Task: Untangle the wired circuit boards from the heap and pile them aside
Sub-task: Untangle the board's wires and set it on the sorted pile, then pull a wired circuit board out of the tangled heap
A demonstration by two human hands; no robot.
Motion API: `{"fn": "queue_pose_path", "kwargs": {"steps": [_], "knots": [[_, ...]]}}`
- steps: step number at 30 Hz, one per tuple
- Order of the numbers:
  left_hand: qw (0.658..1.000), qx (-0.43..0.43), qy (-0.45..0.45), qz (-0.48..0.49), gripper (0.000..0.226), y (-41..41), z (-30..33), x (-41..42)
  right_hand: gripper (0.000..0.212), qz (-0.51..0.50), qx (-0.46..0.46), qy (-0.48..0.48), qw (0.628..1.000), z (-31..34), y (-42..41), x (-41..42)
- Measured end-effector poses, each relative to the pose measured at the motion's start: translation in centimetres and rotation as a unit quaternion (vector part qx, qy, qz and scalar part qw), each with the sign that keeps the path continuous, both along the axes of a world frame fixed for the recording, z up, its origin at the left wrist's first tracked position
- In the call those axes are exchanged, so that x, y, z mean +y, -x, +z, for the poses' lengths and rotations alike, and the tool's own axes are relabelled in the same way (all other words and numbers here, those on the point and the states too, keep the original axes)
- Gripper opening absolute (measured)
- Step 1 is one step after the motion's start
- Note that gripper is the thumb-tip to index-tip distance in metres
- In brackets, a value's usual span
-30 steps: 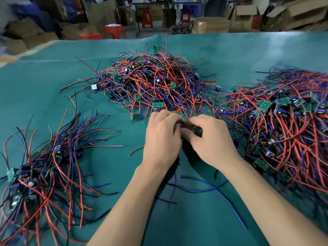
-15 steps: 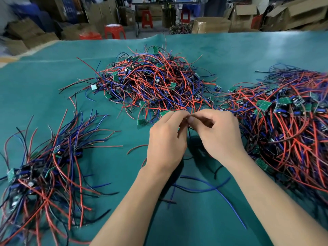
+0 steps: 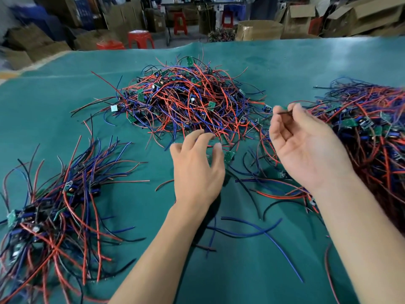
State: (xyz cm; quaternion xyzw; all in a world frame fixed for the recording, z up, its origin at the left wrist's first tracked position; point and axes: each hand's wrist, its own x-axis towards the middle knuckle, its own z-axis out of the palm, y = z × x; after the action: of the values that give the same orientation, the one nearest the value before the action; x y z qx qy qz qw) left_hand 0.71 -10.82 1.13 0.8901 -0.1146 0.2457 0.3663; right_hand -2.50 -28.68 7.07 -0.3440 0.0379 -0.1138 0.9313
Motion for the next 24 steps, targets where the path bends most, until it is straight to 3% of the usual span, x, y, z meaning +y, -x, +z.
{"fn": "queue_pose_path", "kwargs": {"steps": [4,7,10,13,16,20,22,24], "knots": [[0.993,-0.026,0.045,-0.106,0.031,0.5,0.4,-0.3,0.018,0.008,-0.044,-0.146,0.988,0.6,0.0,-0.2],[0.986,-0.023,0.033,-0.164,0.025,0.8,0.4,-0.5,0.018,0.0,-0.078,-0.192,0.978,1.1,0.2,-1.1],[0.982,-0.012,0.023,-0.188,0.018,1.1,0.5,-0.8,0.017,-0.01,-0.075,-0.191,0.979,1.1,0.3,-1.5],[0.964,0.092,0.117,-0.222,0.021,1.5,1.1,-1.0,0.028,0.007,-0.078,-0.175,0.981,0.8,0.4,-1.4],[0.956,0.124,0.107,-0.244,0.019,1.8,1.2,-1.2,0.037,0.016,-0.072,-0.149,0.986,0.7,0.5,-0.9],[0.959,0.116,0.13,-0.222,0.02,1.5,1.0,-1.2,0.015,-0.023,-0.029,-0.039,0.999,-0.1,0.0,-0.8],[0.965,0.109,0.142,-0.191,0.017,1.2,0.9,-1.0,0.007,-0.06,0.03,0.114,0.991,-1.0,-0.5,-0.7],[0.974,0.089,0.142,-0.154,0.015,0.9,0.8,-0.8,0.01,-0.094,0.101,0.308,0.941,-2.0,-0.7,-0.3]]}}
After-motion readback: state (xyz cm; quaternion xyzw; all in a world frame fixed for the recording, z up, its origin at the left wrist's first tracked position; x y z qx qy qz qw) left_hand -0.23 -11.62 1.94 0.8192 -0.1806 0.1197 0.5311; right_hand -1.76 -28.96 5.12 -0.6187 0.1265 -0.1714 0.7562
